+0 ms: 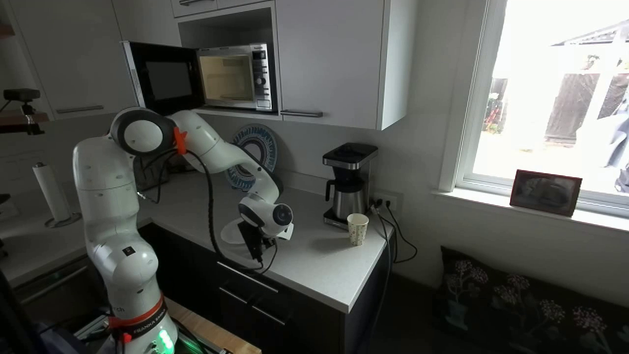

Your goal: Pick up the white plate from the kitchen counter and put it in the microwave, close the microwave door fully

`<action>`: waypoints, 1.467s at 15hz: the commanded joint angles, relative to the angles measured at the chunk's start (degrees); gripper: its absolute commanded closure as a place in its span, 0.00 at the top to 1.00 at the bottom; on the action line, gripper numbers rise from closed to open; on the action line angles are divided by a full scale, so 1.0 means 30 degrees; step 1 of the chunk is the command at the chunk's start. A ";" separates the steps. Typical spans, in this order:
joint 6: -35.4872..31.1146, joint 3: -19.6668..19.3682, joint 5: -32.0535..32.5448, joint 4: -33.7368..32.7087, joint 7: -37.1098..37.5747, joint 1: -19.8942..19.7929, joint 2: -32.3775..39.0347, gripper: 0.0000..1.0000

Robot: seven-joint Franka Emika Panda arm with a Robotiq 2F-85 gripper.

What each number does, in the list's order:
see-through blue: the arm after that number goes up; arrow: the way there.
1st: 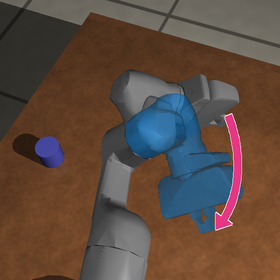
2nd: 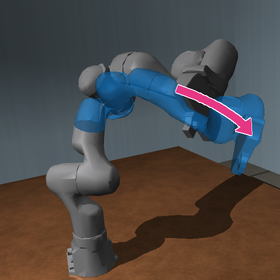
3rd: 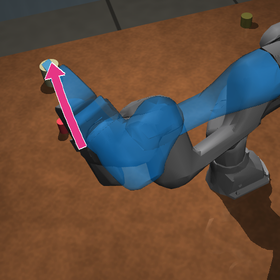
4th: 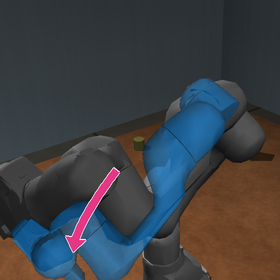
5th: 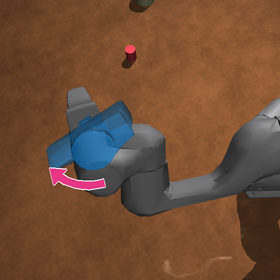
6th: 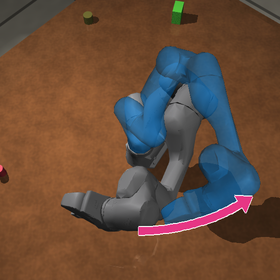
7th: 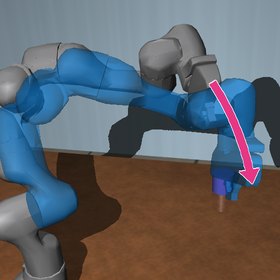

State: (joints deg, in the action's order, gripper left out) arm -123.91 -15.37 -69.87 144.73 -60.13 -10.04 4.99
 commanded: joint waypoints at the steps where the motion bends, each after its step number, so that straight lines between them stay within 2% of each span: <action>1: 0.0745 0.0614 -0.0099 -0.1274 -0.0146 -0.0282 0.1480 0.53; 8: 0.0740 0.1183 0.0582 -0.2397 0.0200 -0.0296 0.2884 0.01; 13: 0.1480 0.0906 0.1057 -0.1562 -0.0138 -0.0624 0.1304 0.00; 22: 0.2663 0.0075 0.5419 -0.0154 0.1487 -0.1463 -0.4811 0.00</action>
State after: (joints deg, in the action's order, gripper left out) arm -117.59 -14.52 -57.57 141.55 -58.50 -13.31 -1.60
